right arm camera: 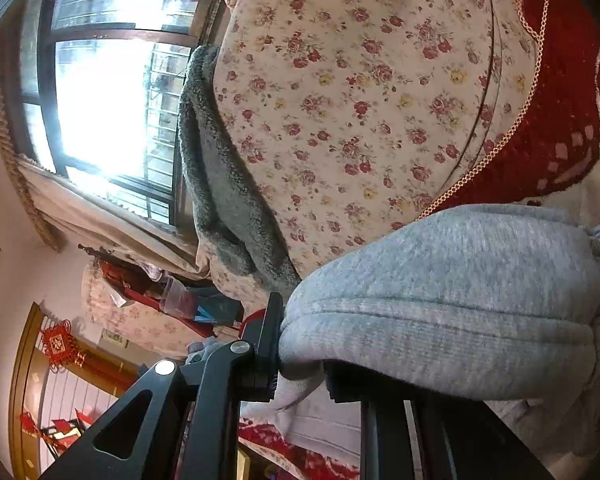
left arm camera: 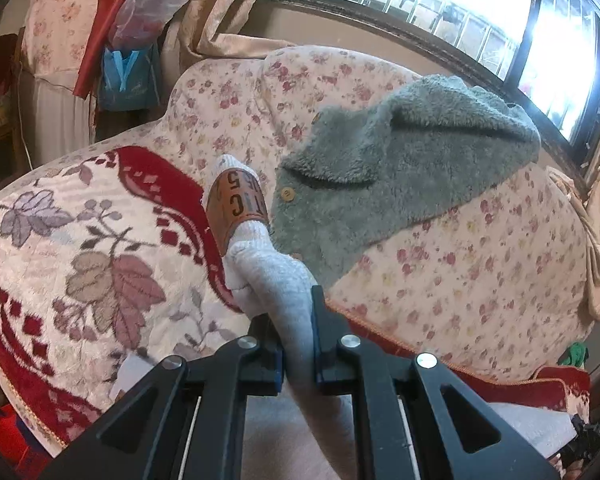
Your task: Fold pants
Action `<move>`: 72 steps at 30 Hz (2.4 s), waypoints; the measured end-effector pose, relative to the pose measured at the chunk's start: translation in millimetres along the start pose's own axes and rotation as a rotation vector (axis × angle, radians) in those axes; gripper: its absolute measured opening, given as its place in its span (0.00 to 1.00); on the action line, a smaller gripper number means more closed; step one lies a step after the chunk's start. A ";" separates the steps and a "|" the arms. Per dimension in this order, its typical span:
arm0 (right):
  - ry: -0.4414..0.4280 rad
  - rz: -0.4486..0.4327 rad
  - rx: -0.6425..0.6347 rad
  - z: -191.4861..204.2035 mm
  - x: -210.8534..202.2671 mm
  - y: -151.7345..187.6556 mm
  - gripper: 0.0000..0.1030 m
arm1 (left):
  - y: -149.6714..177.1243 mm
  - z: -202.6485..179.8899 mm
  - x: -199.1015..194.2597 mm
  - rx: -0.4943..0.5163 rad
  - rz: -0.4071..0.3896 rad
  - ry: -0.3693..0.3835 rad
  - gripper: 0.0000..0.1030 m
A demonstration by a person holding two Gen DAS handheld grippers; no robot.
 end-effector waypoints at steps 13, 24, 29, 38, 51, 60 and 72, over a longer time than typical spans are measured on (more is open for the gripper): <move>0.131 0.147 0.140 -101.6 -17.5 88.7 0.17 | 145.0 121.2 23.4 -0.052 0.147 -0.126 0.10; 0.221 0.190 0.109 -110.6 -16.8 98.1 0.17 | 176.6 148.3 38.8 -0.075 0.148 -0.113 0.10; 0.236 0.195 0.094 -110.8 -17.0 98.2 0.17 | 158.0 127.9 44.9 0.033 0.087 -0.079 0.10; 0.241 0.194 0.109 -116.9 -19.5 99.2 0.17 | 175.6 149.6 67.2 -0.052 0.149 -0.098 0.11; 0.090 -0.019 0.075 -67.9 -29.3 32.9 0.15 | 52.5 26.9 52.8 0.075 -0.031 0.103 0.11; 0.125 0.070 0.045 -83.5 -38.8 63.6 0.16 | 142.8 103.1 66.0 0.045 0.102 0.011 0.12; 0.255 0.171 0.136 -133.3 -41.3 102.0 0.20 | 188.2 159.9 62.5 -0.085 0.169 0.017 0.37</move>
Point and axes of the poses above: each gripper's, at about its wrist camera, not at the fingertips, and x roughly the way its jaws point, z to its left, y to its underside, the point moved 6 cm from there along x, roughly the way its jaws point, and after that the axes turned 1 degree about -y, right-handed, at the moved point
